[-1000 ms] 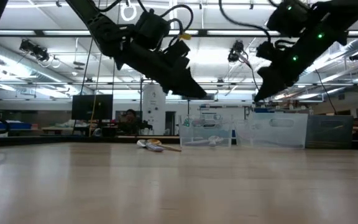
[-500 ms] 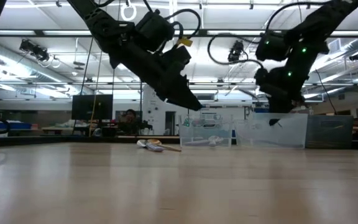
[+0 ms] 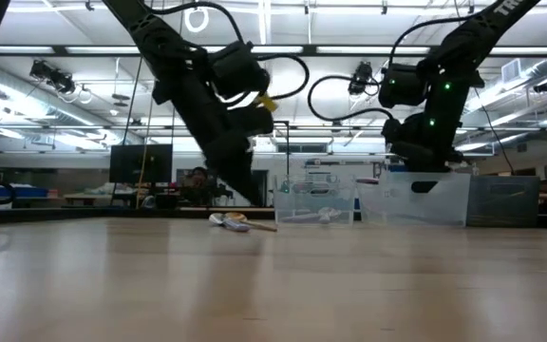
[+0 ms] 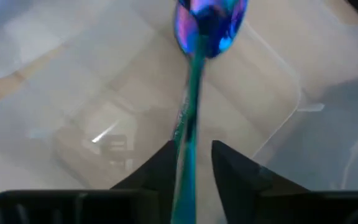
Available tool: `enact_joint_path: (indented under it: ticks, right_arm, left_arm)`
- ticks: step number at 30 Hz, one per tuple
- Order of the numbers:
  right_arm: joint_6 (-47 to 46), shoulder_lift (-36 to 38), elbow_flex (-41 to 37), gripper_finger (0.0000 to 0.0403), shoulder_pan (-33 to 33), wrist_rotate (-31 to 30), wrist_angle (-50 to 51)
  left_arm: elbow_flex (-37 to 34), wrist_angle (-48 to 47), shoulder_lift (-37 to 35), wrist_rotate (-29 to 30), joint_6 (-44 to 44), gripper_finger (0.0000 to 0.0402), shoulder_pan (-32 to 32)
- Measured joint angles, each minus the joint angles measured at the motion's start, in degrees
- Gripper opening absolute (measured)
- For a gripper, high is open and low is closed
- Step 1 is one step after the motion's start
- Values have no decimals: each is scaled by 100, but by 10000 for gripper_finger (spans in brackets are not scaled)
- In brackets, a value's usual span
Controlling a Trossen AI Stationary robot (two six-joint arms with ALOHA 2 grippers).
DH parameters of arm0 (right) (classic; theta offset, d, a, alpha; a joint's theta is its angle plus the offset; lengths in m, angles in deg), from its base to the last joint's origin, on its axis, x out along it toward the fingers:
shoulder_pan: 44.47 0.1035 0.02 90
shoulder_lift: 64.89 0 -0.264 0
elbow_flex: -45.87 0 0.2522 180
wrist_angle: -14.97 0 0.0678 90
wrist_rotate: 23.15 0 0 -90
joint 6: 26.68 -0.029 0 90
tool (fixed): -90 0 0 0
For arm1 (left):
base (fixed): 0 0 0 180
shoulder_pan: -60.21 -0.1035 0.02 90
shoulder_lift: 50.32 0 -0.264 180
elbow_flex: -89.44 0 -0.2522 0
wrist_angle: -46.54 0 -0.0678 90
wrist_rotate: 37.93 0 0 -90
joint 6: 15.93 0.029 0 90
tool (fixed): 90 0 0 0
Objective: Sort silverware by color (type)
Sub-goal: Put the purple spoon into the right transparent bin, then put the gray spoon into the left transparent bin
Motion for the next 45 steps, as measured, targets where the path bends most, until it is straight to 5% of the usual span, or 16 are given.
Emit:
enact_joint_path:
  ticks: [8, 17, 28, 35, 39, 45]
  right_arm:
    - [136, 513, 129, 180, 30, 288, 101]
    - [118, 888, 131, 182, 406, 295, 203]
    - [606, 554, 129, 180, 475, -44, -500]
    - [911, -294, 127, 178, 188, -1011, -1079]
    - [514, -512, 243, 177, -7, -1414, -538]
    - [354, -112, 356, 176, 53, -579, -78]
  left_arm:
    - [343, -1443, 4, 53, 1441, 148, -46]
    - [493, -1825, 4, -329, 3143, 145, -406]
    - [491, -1775, 26, -763, 3485, 126, -718]
    - [491, -1685, 24, -753, 3413, 125, -706]
    - [489, -1732, 26, -715, 3476, 125, -702]
    - [489, -1818, 24, -559, 3809, 125, -699]
